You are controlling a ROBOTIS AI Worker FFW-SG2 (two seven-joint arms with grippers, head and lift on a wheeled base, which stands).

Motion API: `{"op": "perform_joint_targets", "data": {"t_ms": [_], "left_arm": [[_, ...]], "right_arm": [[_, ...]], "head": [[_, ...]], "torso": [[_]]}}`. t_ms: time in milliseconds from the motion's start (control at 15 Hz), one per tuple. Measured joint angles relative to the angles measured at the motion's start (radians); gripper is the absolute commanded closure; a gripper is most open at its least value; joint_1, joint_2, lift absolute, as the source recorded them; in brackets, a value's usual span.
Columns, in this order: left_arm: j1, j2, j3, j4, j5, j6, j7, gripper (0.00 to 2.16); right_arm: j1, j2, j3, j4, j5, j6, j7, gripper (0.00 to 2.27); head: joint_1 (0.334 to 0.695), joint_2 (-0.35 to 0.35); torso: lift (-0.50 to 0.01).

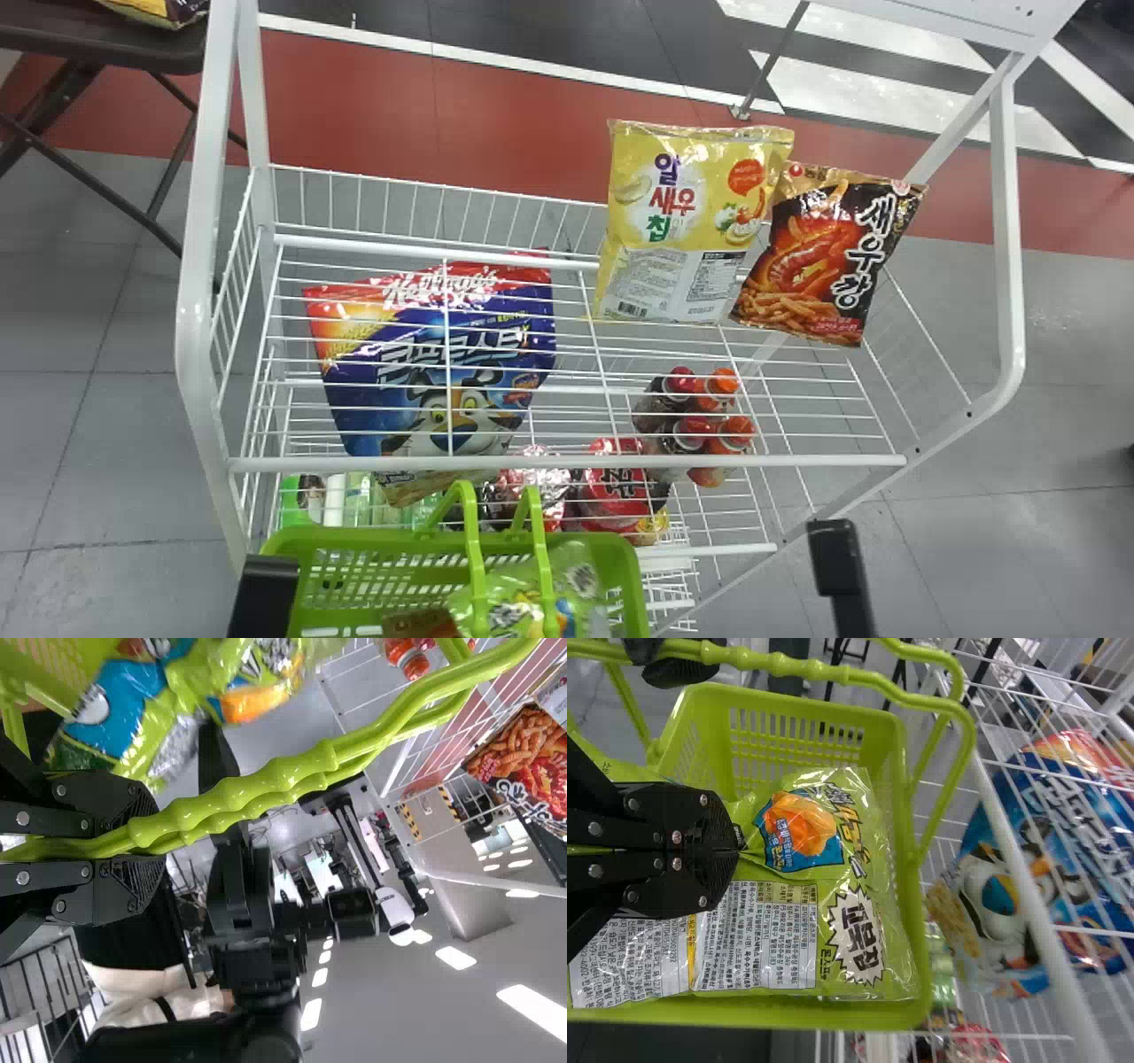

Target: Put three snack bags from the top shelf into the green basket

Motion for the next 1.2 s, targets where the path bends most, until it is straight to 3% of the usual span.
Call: {"op": "perform_joint_targets", "data": {"t_ms": [333, 667, 733, 800, 867, 1067, 1200], "left_arm": [[0.013, 0.001, -0.026, -0.018, -0.02, 0.003, 0.009, 2.14], [0.015, 0.001, -0.028, -0.026, -0.025, 0.007, 0.009, 2.14], [0.015, 0.001, -0.026, -0.026, -0.025, 0.008, 0.007, 2.14], [0.015, 0.001, -0.024, -0.027, -0.024, 0.009, 0.004, 2.14], [0.014, 0.001, -0.022, -0.027, -0.023, 0.009, 0.004, 2.14], [0.006, 0.001, -0.022, -0.022, -0.021, 0.008, 0.003, 2.14], [0.005, 0.0, -0.021, -0.017, -0.02, 0.002, 0.001, 2.14]], "right_arm": [[-0.089, -0.003, 0.172, 0.183, 0.013, -0.179, -0.022, 2.25], [-0.117, -0.018, 0.347, 0.29, 0.119, -0.306, -0.079, 2.22], [-0.119, -0.025, 0.361, 0.311, 0.143, -0.337, -0.099, 1.71], [-0.12, -0.033, 0.366, 0.325, 0.157, -0.355, -0.109, 0.74], [-0.12, -0.039, 0.365, 0.332, 0.162, -0.363, -0.109, 0.0], [-0.106, -0.044, 0.324, 0.3, 0.147, -0.369, -0.045, 0.05], [-0.09, -0.039, 0.285, 0.252, 0.126, -0.359, 0.043, 0.06]], "head": [[0.695, -0.35], [0.695, -0.35], [0.695, -0.35], [0.695, -0.35], [0.695, -0.35], [0.695, -0.35], [0.695, -0.35]], "torso": [[-0.048], [-0.048], [-0.048], [-0.048], [-0.048], [-0.048], [-0.048]]}}
